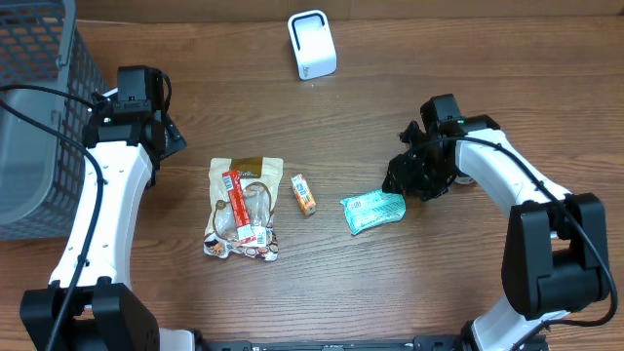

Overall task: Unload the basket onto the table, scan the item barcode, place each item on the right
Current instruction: 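Lower the right gripper and pinch the green tissue pack's corner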

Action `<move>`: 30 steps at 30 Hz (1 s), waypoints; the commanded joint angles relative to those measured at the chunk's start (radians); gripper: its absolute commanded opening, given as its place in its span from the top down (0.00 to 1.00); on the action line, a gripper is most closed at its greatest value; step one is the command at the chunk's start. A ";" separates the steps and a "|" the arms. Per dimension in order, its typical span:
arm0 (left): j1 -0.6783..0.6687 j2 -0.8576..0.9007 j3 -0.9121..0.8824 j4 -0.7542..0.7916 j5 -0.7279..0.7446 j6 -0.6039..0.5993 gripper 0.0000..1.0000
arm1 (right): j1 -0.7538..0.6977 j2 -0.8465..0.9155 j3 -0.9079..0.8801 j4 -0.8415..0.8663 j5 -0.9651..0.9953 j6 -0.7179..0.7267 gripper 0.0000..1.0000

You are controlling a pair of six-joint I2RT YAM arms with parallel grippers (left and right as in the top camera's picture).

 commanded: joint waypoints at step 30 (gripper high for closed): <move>-0.003 0.004 0.016 0.002 -0.013 0.019 0.00 | -0.002 -0.013 -0.032 0.002 -0.013 -0.063 0.96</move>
